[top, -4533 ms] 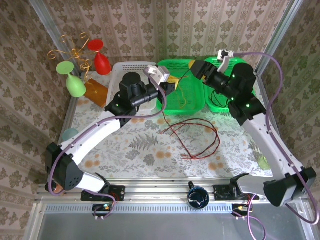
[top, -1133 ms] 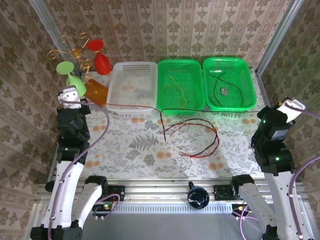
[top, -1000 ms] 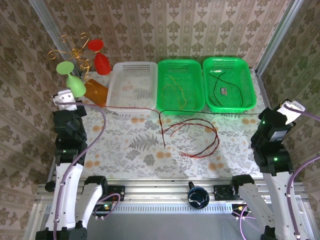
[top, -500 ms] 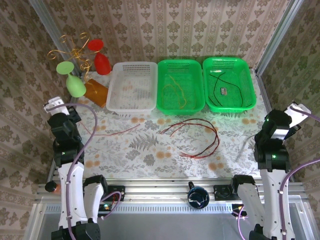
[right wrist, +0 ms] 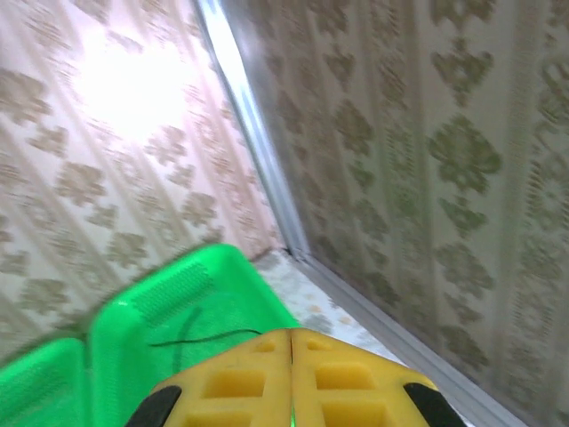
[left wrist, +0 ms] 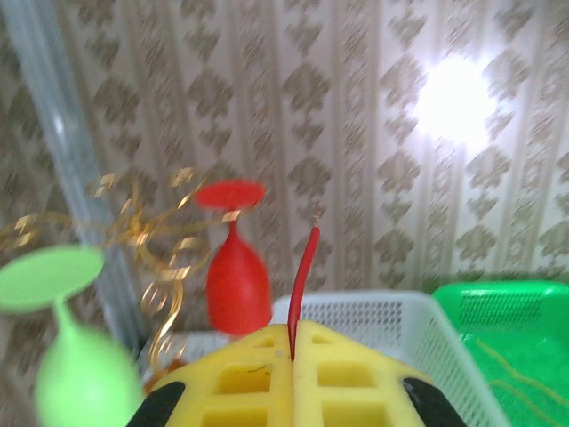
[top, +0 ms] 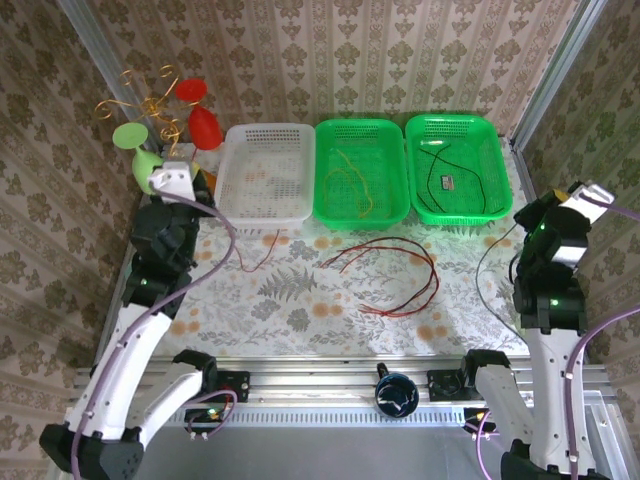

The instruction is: Untangle the cables

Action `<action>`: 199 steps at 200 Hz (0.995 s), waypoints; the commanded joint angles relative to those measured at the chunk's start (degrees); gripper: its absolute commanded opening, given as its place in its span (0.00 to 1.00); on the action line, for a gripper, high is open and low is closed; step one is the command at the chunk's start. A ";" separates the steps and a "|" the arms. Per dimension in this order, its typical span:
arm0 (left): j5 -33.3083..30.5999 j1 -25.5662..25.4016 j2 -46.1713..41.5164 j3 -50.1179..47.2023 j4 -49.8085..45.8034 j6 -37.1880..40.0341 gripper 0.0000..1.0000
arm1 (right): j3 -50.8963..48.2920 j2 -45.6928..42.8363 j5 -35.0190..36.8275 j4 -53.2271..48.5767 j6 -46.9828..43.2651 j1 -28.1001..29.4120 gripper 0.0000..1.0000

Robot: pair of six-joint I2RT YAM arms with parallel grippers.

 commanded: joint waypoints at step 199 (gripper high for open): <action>20.35 5.62 38.45 50.97 18.34 5.65 0.00 | 10.28 3.37 -21.14 8.04 15.63 0.27 0.00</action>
